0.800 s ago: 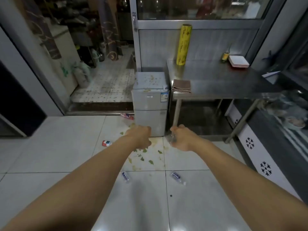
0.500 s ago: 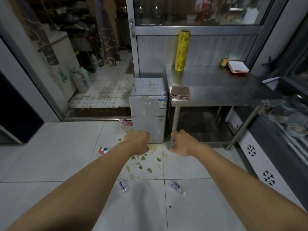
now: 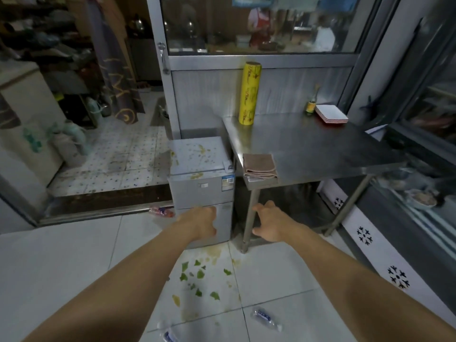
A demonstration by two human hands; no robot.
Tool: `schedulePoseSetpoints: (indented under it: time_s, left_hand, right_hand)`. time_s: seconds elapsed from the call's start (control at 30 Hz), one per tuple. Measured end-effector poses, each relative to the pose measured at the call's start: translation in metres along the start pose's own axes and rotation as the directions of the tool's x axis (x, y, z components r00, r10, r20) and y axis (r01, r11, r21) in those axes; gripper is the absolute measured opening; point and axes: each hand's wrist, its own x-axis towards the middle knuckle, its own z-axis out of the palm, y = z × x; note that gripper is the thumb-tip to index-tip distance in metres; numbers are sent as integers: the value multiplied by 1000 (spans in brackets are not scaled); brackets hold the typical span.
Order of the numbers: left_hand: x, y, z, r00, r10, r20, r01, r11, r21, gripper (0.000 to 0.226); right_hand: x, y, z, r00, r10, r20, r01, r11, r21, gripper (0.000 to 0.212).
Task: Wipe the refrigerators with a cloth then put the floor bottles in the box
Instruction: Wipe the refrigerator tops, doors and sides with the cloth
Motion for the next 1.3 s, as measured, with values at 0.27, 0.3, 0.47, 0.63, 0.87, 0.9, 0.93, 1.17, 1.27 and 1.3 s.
schedulePoseSetpoints:
  time_s: [0.27, 0.3, 0.47, 0.63, 0.87, 0.9, 0.93, 1.17, 1.27, 1.3]
  left_hand:
    - [102, -30, -36, 995, 76, 58, -79, 995, 54, 42]
    - [116, -30, -38, 995, 82, 65, -86, 995, 56, 42]
    - [190, -27, -51, 994, 84, 65, -87, 995, 42, 43]
    - [259, -18, -51, 997, 56, 49, -59, 997, 50, 42]
    - [320, -25, -41, 998, 29, 64, -34, 997, 71, 42]
    - [324, -28, -40, 997, 17, 74, -22, 997, 68, 42]
    - [328, -30, -39, 997, 9, 80, -15, 998, 68, 42]
    - [336, -54, -39, 998, -2, 70, -4, 996, 87, 40]
    - [332, -71, -39, 997, -24, 72, 20, 998, 58, 41]
    - [330, -77, -40, 997, -30, 71, 27, 999, 46, 41]
  right_hand:
    - [89, 12, -21, 986, 153, -69, -150, 987, 49, 65]
    - [101, 16, -25, 984, 161, -74, -157, 986, 64, 67]
    - [172, 42, -42, 978, 154, -139, -138, 983, 123, 68]
    - [246, 79, -47, 970, 149, -191, -124, 983, 138, 40]
    - [308, 114, -36, 987, 79, -138, -86, 995, -48, 75]
    - [313, 115, -34, 989, 65, -132, -74, 995, -63, 75]
    - [317, 114, -31, 990, 59, -126, -69, 995, -76, 75]
    - [332, 93, -16, 978, 54, -203, -111, 954, -280, 70]
    - [332, 80, -11, 968, 68, -241, -124, 967, -222, 53]
    - [333, 76, -11, 967, 78, -243, -127, 974, -190, 51]
